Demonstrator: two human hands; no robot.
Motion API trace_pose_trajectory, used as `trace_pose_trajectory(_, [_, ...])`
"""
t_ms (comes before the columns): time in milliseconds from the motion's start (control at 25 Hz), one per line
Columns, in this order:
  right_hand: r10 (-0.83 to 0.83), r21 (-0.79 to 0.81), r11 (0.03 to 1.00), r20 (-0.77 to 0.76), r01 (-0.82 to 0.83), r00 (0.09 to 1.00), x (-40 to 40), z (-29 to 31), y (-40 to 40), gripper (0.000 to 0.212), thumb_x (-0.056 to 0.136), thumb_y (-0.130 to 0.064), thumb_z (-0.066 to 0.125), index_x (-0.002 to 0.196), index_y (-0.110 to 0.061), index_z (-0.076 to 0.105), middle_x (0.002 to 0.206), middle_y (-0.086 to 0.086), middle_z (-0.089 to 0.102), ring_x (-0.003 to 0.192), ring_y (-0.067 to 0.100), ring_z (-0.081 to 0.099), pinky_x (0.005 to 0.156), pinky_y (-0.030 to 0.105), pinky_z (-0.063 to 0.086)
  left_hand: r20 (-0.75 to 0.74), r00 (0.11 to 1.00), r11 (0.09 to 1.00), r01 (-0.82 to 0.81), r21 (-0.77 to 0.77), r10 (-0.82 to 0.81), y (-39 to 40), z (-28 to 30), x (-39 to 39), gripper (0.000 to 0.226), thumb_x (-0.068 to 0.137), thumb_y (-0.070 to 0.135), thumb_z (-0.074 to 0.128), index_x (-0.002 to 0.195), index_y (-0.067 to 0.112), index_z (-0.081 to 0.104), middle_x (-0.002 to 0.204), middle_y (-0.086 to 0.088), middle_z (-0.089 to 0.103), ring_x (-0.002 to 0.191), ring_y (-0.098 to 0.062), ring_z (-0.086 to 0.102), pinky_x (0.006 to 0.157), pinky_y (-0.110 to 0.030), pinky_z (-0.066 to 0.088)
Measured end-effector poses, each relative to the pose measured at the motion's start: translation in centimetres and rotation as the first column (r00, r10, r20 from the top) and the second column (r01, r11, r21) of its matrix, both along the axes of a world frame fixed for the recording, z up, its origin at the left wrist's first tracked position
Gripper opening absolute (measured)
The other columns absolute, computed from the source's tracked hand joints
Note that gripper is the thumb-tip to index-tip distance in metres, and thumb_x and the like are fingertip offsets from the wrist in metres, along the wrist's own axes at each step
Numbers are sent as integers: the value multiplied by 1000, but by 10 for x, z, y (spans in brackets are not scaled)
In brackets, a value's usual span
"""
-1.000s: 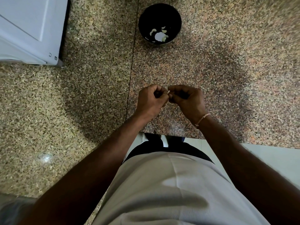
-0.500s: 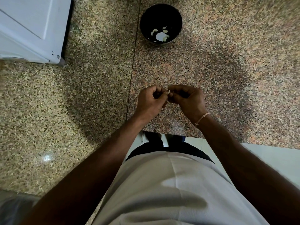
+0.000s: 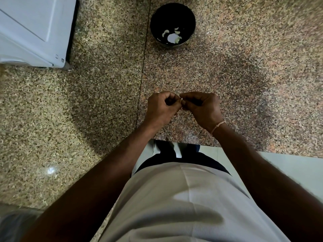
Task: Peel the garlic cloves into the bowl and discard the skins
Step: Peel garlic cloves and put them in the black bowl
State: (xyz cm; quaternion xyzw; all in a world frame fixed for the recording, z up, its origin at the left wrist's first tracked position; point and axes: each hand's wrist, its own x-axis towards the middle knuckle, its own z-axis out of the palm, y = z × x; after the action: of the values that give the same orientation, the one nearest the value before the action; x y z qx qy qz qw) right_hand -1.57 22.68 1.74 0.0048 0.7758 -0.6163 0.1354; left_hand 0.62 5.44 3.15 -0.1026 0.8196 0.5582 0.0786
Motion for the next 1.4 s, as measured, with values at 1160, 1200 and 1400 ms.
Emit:
trace_pose_trajectory(1160, [8,-114,994,90,3,996,2,4,-6,15,90,-2,76,102,-11,78,92,9,80,88,26,78,83,47,64,12,1000,1000,5,-14,-5,-1,8,5,6,91,6,76,90,1,73,80,-14,73,66,-14,60,61,-35,54])
trace_pose_trajectory(1200, [15,-91,996,76,-8,997,2,3,-6,16,90,-3,76,102,-12,79,92,8,80,87,25,78,82,48,64,17,1000,1000,4,-16,-3,-1,8,5,4,90,4,75,91,1,73,80,-14,73,67,-15,61,62,-36,56])
trace_pose_trajectory(1400, [22,-20,1000,29,-21,999,0,4,-5,15,89,-7,78,104,-10,80,91,5,80,85,21,78,80,46,65,35,999,1000,1,0,-1,-1,10,5,5,92,7,75,92,2,73,81,-12,73,68,-16,64,63,-38,57])
